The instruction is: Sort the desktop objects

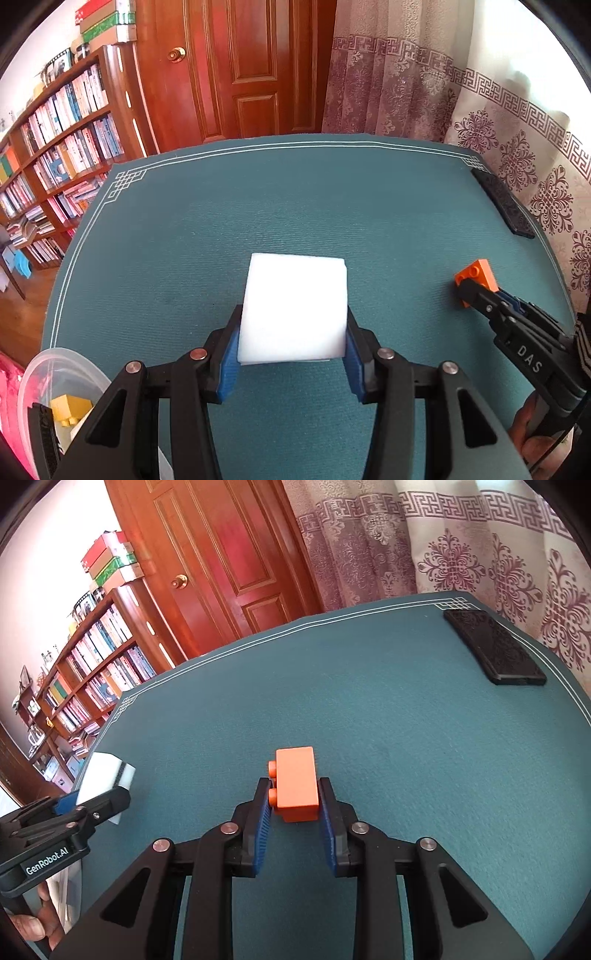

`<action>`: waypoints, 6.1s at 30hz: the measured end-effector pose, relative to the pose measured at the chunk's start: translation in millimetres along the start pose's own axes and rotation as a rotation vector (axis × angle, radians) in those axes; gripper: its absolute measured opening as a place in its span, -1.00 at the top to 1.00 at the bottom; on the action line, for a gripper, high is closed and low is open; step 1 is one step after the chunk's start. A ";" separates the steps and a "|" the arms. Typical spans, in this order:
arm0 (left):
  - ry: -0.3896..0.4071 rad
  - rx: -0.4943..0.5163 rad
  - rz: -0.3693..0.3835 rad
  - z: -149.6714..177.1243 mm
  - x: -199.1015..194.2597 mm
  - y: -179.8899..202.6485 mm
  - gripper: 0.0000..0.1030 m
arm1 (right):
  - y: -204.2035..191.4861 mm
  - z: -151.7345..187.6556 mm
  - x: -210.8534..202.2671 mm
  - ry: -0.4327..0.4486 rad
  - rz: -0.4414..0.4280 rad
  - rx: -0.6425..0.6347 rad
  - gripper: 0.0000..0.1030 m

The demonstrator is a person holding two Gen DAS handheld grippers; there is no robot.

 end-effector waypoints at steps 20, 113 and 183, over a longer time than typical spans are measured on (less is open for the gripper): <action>0.165 -0.024 -0.042 64.4 -78.9 3.4 -0.01 | -0.5 81.9 -78.3 0.043 -0.032 0.025 0.48; 0.174 -0.338 0.056 146.3 -93.6 -190.9 -0.07 | -286.8 156.7 -26.0 -0.118 -0.242 -0.439 0.47; 0.307 -0.295 -0.213 178.3 -172.4 -190.1 -0.82 | -253.6 131.6 -160.6 0.182 -0.209 -0.379 -0.70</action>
Point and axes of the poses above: each gripper's, at about its wrist camera, not at the fingertips, and x roughly the way its jaws point, y to its right, z to its underside, the point moved 10 cm from there along x, roughly the way its jaws point, and after that the axes turned 8 degrees about -y, right-handed, at the moved point
